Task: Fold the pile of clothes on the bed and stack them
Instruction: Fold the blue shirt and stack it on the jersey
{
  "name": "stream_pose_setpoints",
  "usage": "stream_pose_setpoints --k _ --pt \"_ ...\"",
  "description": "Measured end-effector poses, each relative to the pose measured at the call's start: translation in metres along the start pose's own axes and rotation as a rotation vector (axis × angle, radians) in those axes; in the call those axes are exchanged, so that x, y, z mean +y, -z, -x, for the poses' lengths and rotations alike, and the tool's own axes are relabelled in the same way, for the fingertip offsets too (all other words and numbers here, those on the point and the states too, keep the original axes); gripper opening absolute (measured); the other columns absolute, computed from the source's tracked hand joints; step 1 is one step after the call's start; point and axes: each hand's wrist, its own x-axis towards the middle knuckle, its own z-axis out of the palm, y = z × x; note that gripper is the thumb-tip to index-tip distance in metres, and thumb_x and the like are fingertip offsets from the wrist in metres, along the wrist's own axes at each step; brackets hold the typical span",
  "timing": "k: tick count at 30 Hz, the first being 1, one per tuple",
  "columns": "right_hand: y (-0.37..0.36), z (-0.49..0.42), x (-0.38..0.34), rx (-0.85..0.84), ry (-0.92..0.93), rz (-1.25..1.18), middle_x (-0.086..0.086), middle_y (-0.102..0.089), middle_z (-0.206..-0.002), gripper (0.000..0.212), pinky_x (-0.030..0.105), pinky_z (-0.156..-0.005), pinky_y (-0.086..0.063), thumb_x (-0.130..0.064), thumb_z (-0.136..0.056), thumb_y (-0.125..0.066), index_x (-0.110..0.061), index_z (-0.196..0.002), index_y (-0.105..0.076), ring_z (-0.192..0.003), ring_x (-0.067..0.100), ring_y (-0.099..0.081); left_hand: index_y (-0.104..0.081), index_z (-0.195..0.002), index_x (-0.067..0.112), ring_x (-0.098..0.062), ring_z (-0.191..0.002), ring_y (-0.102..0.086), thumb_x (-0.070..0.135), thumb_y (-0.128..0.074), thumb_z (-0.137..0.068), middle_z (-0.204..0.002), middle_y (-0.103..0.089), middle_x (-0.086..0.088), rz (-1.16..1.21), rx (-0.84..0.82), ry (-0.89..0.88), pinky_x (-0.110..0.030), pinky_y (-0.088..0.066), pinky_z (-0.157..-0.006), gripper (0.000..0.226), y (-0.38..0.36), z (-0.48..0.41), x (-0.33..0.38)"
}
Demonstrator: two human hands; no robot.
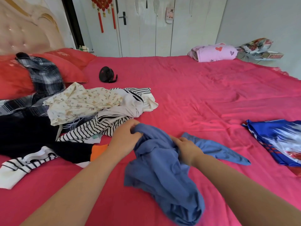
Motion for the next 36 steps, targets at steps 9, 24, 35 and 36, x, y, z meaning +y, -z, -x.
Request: stream_pose_setpoints --k 9,24,35,36 --pt "0.076 -0.008 0.015 0.443 -0.129 0.024 0.023 -0.062 -0.099 0.019 0.040 -0.073 -0.044 -0.017 -0.077 -0.060 -0.005 -0.091 -0.054 -0.094 0.038 -0.059 -0.054 -0.085 0.020 -0.014 -0.075 -0.046 -0.004 -0.051 -0.080 -0.075 -0.051 0.014 -0.068 0.251 -0.110 -0.022 -0.026 -0.059 0.024 0.045 -0.026 0.009" --pt "0.012 0.081 0.051 0.098 0.213 0.371 -0.007 -0.059 -0.104 0.048 0.026 -0.090 -0.035 -0.065 -0.072 -0.058 -0.032 -0.107 -0.061 -0.106 0.014 -0.053 -0.039 -0.088 0.029 -0.016 -0.089 -0.049 0.008 -0.070 -0.069 -0.096 -0.042 0.004 -0.448 -0.387 -0.175 -0.022 -0.034 -0.072 0.042 0.015 0.052 -0.077" --pt "-0.005 0.080 0.059 0.092 -0.047 0.182 -0.002 -0.056 -0.127 0.053 0.026 -0.095 -0.039 -0.034 -0.083 -0.061 -0.027 -0.133 -0.045 -0.119 0.017 -0.050 -0.047 -0.119 0.023 -0.026 -0.107 -0.053 0.028 -0.057 -0.085 -0.115 -0.059 -0.002 -0.769 -0.460 -0.060 -0.032 -0.035 -0.075 0.036 -0.028 0.068 -0.079" --pt "-0.002 0.082 0.057 0.131 -0.018 0.199 -0.002 -0.060 -0.120 0.044 0.026 -0.090 -0.039 -0.032 -0.083 -0.060 -0.027 -0.126 -0.051 -0.114 0.017 -0.053 -0.050 -0.116 0.022 -0.025 -0.105 -0.054 0.024 -0.055 -0.086 -0.112 -0.060 -0.002 -0.763 -0.454 -0.059 -0.031 -0.033 -0.073 0.030 -0.028 0.068 -0.078"
